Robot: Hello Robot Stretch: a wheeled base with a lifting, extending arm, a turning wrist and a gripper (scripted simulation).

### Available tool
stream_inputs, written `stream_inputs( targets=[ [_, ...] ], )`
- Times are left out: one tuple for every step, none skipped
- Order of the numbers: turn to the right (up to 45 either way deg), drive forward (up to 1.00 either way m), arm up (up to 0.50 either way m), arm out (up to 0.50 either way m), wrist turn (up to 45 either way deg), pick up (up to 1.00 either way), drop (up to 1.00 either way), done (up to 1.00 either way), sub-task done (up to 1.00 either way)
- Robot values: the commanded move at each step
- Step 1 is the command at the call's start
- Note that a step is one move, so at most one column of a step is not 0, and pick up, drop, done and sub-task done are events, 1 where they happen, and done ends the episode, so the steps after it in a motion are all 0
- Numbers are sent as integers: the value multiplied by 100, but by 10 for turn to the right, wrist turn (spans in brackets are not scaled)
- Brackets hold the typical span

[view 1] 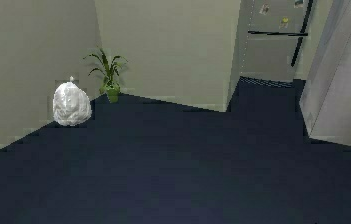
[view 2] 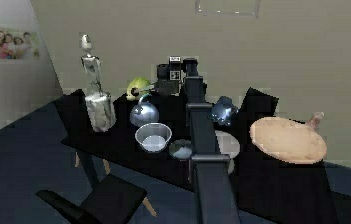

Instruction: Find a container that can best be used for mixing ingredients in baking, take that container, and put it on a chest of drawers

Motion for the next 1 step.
stream_inputs(
  targets=[
    [0, 0, -30, 0, 0, 0, 0, 0, 0]
  ],
)
